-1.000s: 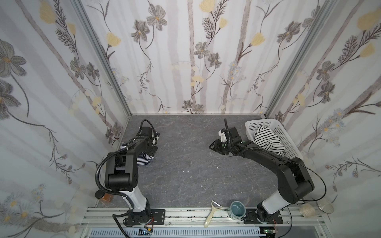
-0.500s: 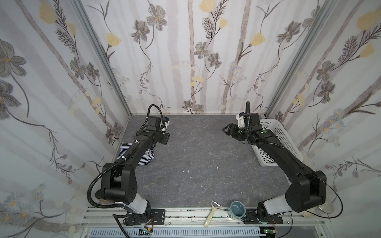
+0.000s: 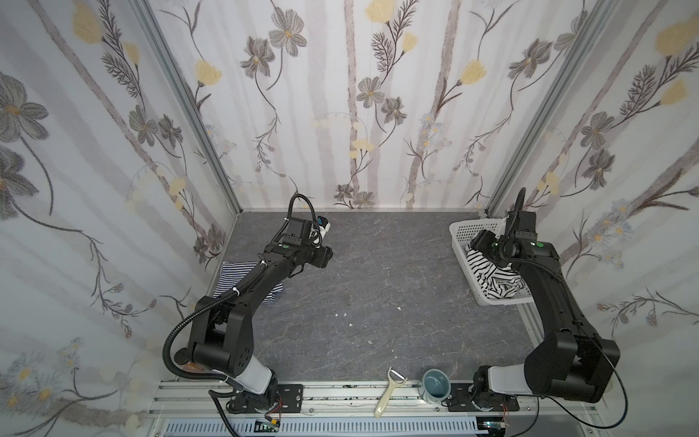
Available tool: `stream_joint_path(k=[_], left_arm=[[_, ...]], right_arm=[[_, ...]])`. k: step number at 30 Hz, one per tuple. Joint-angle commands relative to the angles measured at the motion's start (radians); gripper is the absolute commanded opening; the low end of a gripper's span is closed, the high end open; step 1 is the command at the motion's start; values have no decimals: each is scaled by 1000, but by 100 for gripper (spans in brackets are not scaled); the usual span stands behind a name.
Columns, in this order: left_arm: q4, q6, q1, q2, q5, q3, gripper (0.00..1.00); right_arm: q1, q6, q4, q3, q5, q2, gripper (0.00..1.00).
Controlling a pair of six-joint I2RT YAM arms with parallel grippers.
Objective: Fold and stack the tank tops
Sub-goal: 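Release the tank top with the left gripper while the right reaches into the basket, then grasp the black-and-white striped tank top in the basket with the right gripper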
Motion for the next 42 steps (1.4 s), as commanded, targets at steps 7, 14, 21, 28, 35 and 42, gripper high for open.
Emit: stream_joint_path(k=[7, 14, 21, 28, 35, 42], left_arm=[[48, -15, -22, 34, -10, 13, 64], [46, 23, -22, 54, -30, 17, 65], [34, 32, -21, 59, -48, 33, 65], [31, 24, -23, 89, -72, 31, 65], [32, 41, -23, 110, -101, 27, 65], [28, 46, -23, 113, -112, 38, 65]], right_arm=[[-76, -6, 87, 36, 137, 212, 69], [-143, 6, 82, 106, 261, 342, 70], [-199, 20, 155, 14, 296, 367, 70], [-211, 6, 211, 34, 142, 487, 69], [-210, 5, 241, 90, 67, 583, 54], [-212, 24, 312, 14, -9, 447, 0]])
